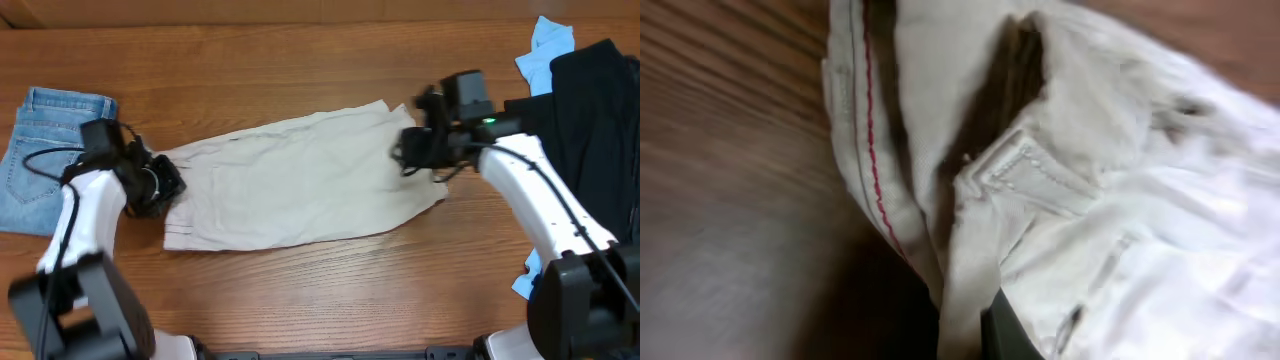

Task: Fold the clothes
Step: 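Grasp the right end of the folded shorts with the right gripper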

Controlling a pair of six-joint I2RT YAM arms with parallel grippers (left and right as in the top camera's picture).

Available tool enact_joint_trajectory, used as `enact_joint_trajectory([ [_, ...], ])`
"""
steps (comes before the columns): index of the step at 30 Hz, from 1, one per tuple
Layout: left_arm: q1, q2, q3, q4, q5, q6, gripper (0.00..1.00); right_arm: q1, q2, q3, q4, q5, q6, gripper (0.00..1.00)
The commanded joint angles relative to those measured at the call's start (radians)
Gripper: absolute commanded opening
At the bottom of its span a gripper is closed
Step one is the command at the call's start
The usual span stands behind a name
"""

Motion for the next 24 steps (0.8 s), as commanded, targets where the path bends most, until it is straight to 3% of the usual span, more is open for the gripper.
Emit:
enact_joint_trajectory([
  [1, -0.002, -0.138, 0.04, -0.027, 0.003, 0.038, 0.04, 0.12, 0.042, 0.023, 0.091, -0.148, 0.07, 0.31],
  [10, -0.002, -0.301, 0.087, -0.04, 0.158, 0.007, 0.04, 0.371, 0.249, 0.023, 0.355, -0.294, 0.188, 0.3],
  [19, -0.005, -0.303, 0.17, 0.06, 0.389, -0.268, 0.04, 0.408, 0.439, 0.024, 0.461, -0.339, 0.228, 0.3],
  [24, -0.048, -0.299, 0.169, 0.054, 0.362, -0.289, 0.04, 0.43, 0.476, 0.024, 0.537, -0.394, 0.249, 0.3],
])
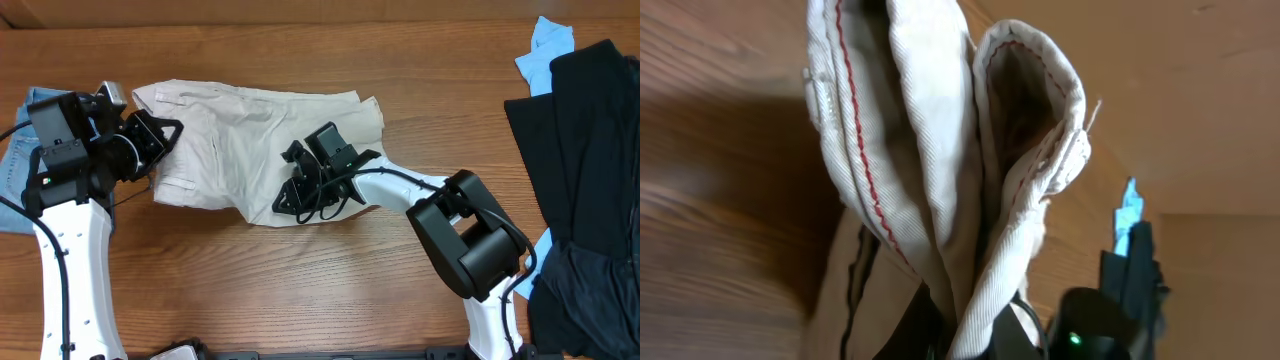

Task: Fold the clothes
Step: 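Grasp the right end of the folded shorts with the right gripper, then fold the right end leftward over the middle toward the left gripper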

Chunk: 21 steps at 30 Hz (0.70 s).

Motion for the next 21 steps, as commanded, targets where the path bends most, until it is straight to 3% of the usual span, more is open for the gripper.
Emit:
enact_joint_trajectory([
  [1, -0.04, -0.029, 0.036, 0.013, 0.028, -0.065, 0.04, 0.028, 0.015, 0.016, 0.027, -0.043, 0.02, 0.3],
  [4, -0.101, -0.028, 0.036, 0.034, -0.093, -0.115, 0.04, 0.051, 0.015, 0.016, 0.039, -0.043, 0.021, 0.3],
  [12, -0.208, -0.028, 0.036, 0.094, -0.189, -0.128, 0.05, 0.051, 0.004, 0.021, 0.025, -0.04, 0.023, 0.27],
  [21, -0.228, 0.019, 0.036, 0.121, -0.241, -0.137, 0.05, -0.163, -0.23, 0.167, -0.46, 0.458, -0.064, 0.32],
])
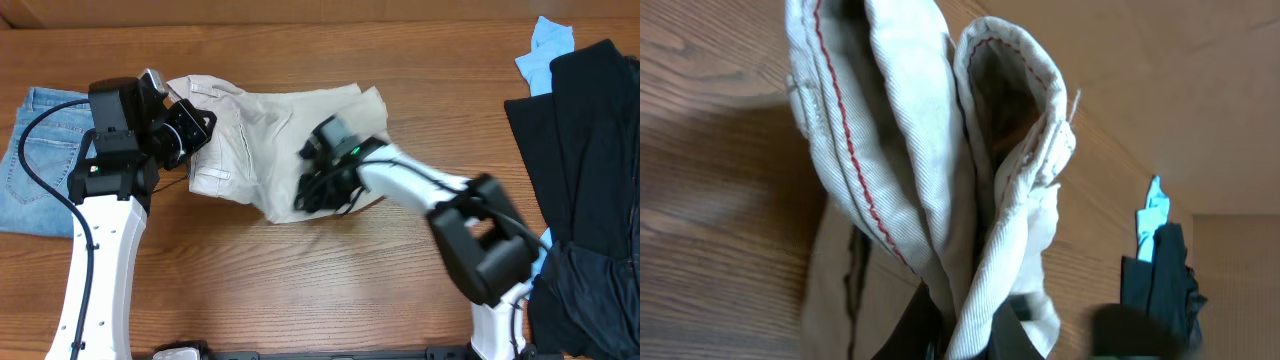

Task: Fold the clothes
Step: 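Fold the right end leftward over the middle toward the left gripper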

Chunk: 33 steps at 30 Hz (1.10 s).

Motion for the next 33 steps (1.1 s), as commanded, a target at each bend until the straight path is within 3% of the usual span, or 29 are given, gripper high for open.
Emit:
enact_joint_trajectory([
  [1, -0.013, 0.027, 0.036, 0.042, -0.016, -0.02, 0.05, -0.114, -0.138, 0.076, -0.071, 0.249, -0.048, 0.32],
  [7, -0.053, 0.095, 0.036, 0.184, -0.017, -0.027, 0.05, -0.317, -0.118, 0.071, -0.162, 0.267, -0.167, 0.32],
  [12, -0.071, 0.11, 0.036, 0.248, -0.064, -0.045, 0.05, -0.379, -0.048, 0.071, -0.182, 0.27, -0.192, 0.31],
  [26, -0.172, 0.154, 0.036, 0.39, -0.138, -0.097, 0.1, -0.27, 0.064, 0.038, -0.18, 0.225, -0.218, 0.28],
  [33, -0.304, 0.177, 0.036, 0.415, -0.288, -0.099, 0.16, -0.212, 0.064, 0.037, -0.204, 0.228, -0.183, 0.29],
])
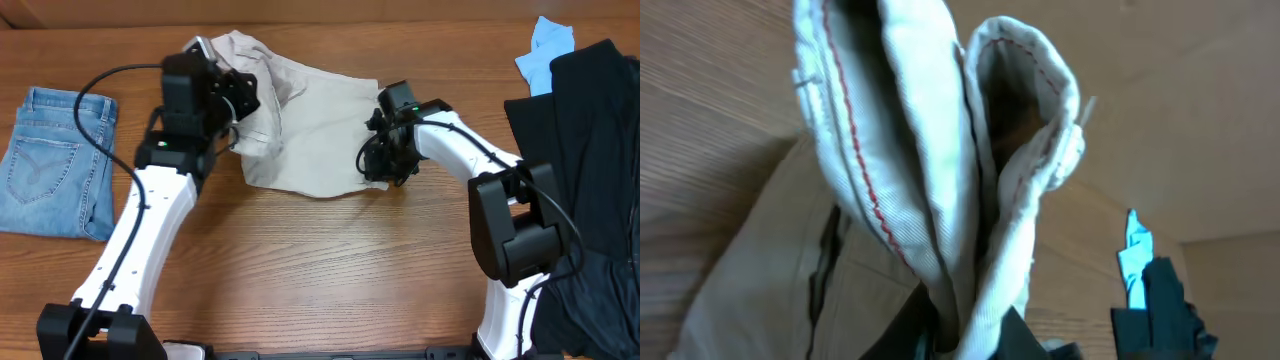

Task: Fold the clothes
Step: 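Fold the right end leftward over the middle toward the left gripper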

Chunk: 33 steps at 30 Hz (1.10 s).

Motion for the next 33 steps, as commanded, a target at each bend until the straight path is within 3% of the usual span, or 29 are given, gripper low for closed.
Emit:
enact_joint_trajectory([
  [1, -0.073, 0.027, 0.036, 0.035, -0.083, -0.013, 0.17, 0.026, 0.011, -0.027, -0.023, -0.023, 0.019, 0.29],
  [9, -0.177, 0.174, 0.036, 0.186, -0.058, -0.018, 0.2, 0.066, 0.011, -0.027, -0.055, -0.023, 0.019, 0.29],
  [19, -0.267, 0.264, 0.036, 0.187, 0.017, -0.024, 0.2, 0.093, 0.011, -0.027, -0.043, -0.023, 0.02, 0.33],
  [22, -0.272, 0.265, 0.036, 0.162, 0.024, -0.024, 0.29, 0.093, 0.011, -0.027, -0.043, -0.022, 0.02, 0.34],
  [26, -0.271, 0.264, 0.036, 0.153, 0.19, 0.001, 0.29, 0.092, 0.011, -0.027, -0.039, -0.022, 0.02, 0.36],
  [33, -0.206, 0.21, 0.036, 0.136, 0.188, 0.121, 0.29, 0.09, 0.009, -0.026, -0.044, 0.069, 0.049, 0.52],
])
